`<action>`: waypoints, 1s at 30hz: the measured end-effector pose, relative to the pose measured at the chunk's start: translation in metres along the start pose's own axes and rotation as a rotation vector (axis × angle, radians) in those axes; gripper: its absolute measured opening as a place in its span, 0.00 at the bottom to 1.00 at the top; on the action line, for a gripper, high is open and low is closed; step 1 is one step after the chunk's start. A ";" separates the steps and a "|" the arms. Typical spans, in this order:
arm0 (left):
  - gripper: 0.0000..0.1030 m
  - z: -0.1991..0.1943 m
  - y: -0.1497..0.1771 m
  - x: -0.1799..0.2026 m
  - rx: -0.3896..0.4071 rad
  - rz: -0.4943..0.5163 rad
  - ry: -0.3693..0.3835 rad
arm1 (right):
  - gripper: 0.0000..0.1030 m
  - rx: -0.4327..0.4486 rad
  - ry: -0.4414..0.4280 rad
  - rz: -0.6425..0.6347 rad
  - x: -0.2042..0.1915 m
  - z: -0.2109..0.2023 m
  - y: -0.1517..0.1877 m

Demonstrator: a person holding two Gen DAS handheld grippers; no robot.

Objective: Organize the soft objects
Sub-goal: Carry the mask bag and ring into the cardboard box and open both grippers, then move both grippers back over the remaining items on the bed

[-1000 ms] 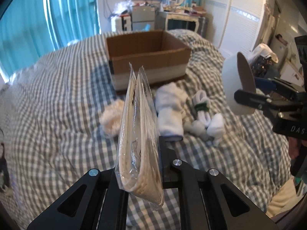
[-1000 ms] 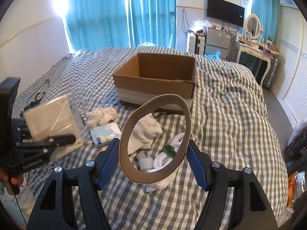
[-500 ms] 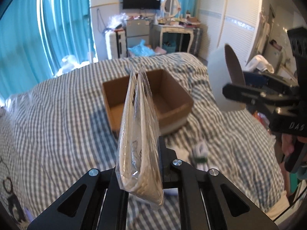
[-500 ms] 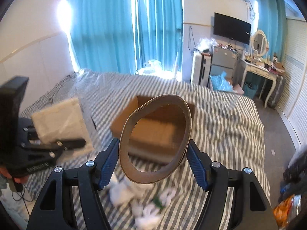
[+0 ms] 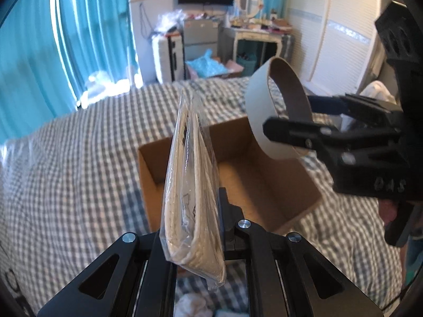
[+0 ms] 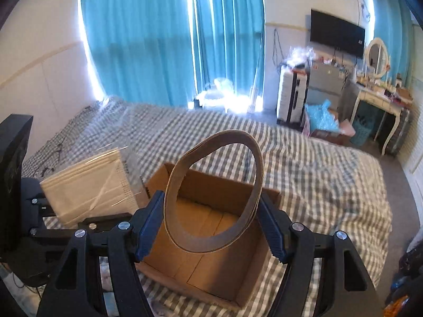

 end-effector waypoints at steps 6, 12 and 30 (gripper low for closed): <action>0.08 0.033 0.012 -0.002 -0.029 -0.004 -0.010 | 0.67 -0.071 0.005 -0.029 0.010 0.035 0.029; 0.13 0.040 0.007 0.004 -0.025 0.044 -0.037 | 0.71 -0.069 0.024 -0.012 0.024 0.048 0.037; 0.75 -0.077 -0.030 -0.002 0.170 -0.029 -0.109 | 0.95 0.096 0.208 -0.002 0.023 -0.071 -0.014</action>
Point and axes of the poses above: each gripper's, at about its wrist camera, not at the fingertips, and z roughly the way its jaws point, x to its right, y to its underside, the point moved 8 cm from there along z, roughly the way its jaws point, and after that the axes turned 8 degrees about x, right-handed, at the moved point
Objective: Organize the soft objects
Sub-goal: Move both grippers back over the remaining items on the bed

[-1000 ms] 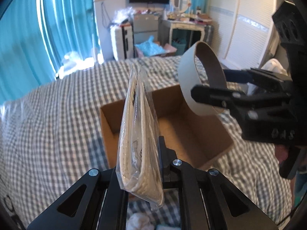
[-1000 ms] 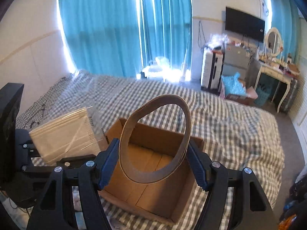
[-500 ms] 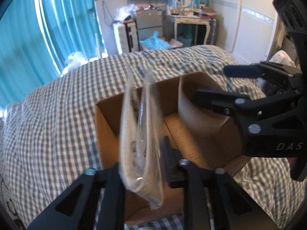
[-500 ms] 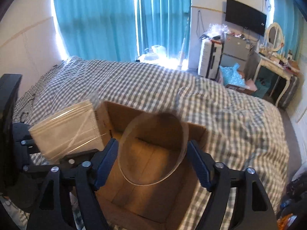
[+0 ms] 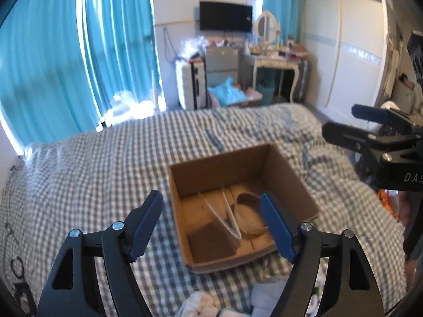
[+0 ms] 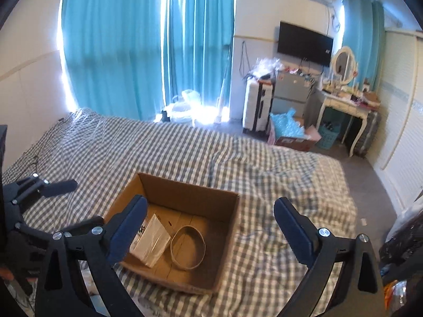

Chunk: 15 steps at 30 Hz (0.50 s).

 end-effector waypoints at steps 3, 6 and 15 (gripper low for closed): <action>0.82 -0.035 -0.007 0.000 0.038 -0.002 -0.008 | 1.00 0.023 0.010 -0.014 -0.004 -0.037 -0.006; 0.89 -0.064 -0.010 0.002 0.072 -0.006 -0.010 | 1.00 0.022 0.005 -0.026 -0.012 -0.070 -0.007; 0.89 -0.112 0.032 0.009 0.019 0.022 -0.022 | 1.00 -0.015 -0.004 -0.026 -0.044 -0.140 0.037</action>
Point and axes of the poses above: each gripper's, at about its wrist camera, not at the fingertips, and z roughly the way its jaws point, x to its right, y to its underside, the point moved 8 cm from there along z, roughly the way its jaws point, and after that the axes turned 8 degrees about x, right-handed, at the moved point
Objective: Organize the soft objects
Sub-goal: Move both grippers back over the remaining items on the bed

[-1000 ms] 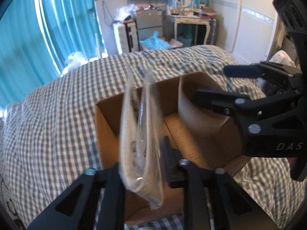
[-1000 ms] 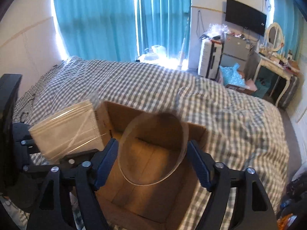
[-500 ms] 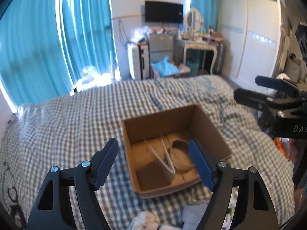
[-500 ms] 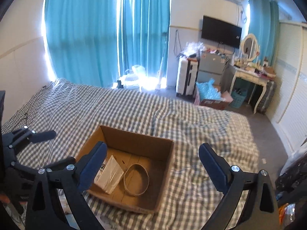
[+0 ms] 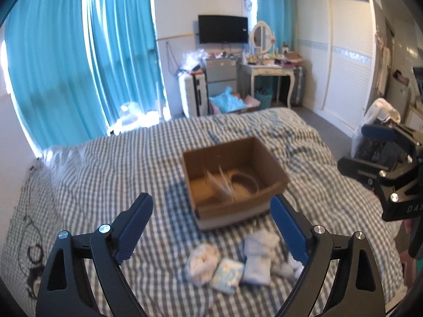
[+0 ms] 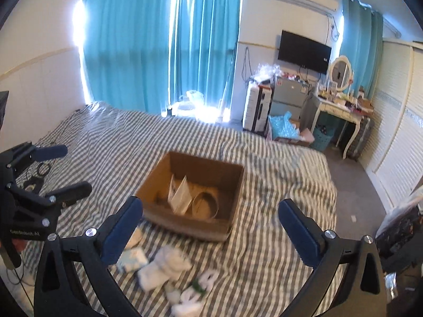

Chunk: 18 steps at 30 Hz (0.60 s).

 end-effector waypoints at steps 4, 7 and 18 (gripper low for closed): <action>0.89 0.005 0.035 0.001 -0.068 -0.025 -0.001 | 1.00 -0.070 0.011 0.029 -0.009 0.001 0.043; 0.89 0.017 0.069 0.006 -0.132 -0.051 0.005 | 1.00 -0.148 0.021 0.028 -0.018 0.013 0.083; 0.89 0.048 0.173 0.027 -0.275 -0.056 0.010 | 1.00 -0.362 0.009 0.053 -0.022 0.047 0.206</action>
Point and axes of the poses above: each gripper's, at about its wrist camera, not at the fingertips, and z roughly the way its jaws point, x to its right, y to its underside, the point moved 8 cm from there along z, roughly the way its jaws point, and after that the axes turned 8 degrees about x, right-handed, at the moved point
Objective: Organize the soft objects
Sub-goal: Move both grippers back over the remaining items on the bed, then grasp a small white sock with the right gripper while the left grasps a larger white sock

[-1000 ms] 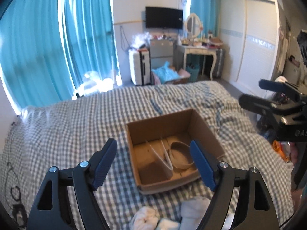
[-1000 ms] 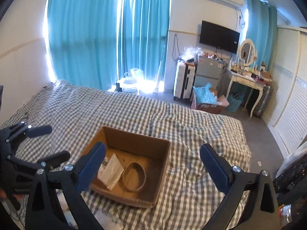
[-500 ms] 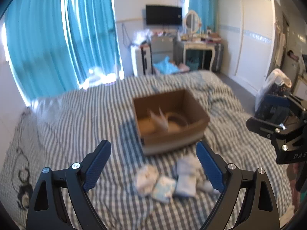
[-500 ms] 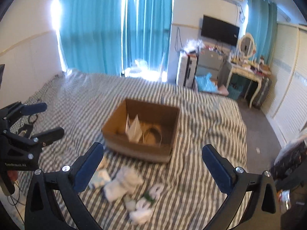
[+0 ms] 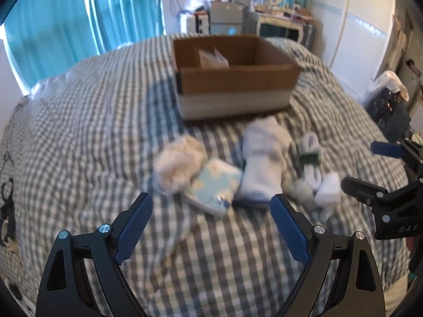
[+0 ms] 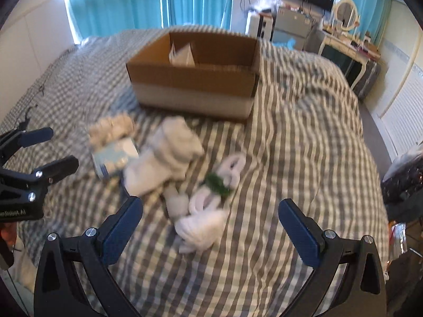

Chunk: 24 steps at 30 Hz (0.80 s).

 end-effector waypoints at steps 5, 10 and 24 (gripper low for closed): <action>0.89 0.005 0.011 0.017 -0.012 0.049 0.016 | 0.91 -0.065 -0.031 -0.009 -0.005 0.017 0.024; 0.89 0.010 0.017 0.028 -0.032 0.064 0.051 | 0.69 -0.117 -0.067 -0.022 -0.011 0.029 0.037; 0.89 0.035 -0.007 0.045 -0.019 0.082 0.083 | 0.22 -0.063 -0.137 -0.013 0.006 0.029 0.022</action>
Point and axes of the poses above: each gripper's, at about its wrist camera, not at the fingertips, and z roughly the way its jaws point, x to its right, y to its underside, the point moved 8 cm from there along z, roughly the way its jaws point, and after that the axes turned 8 degrees about x, right-handed, at the moved point
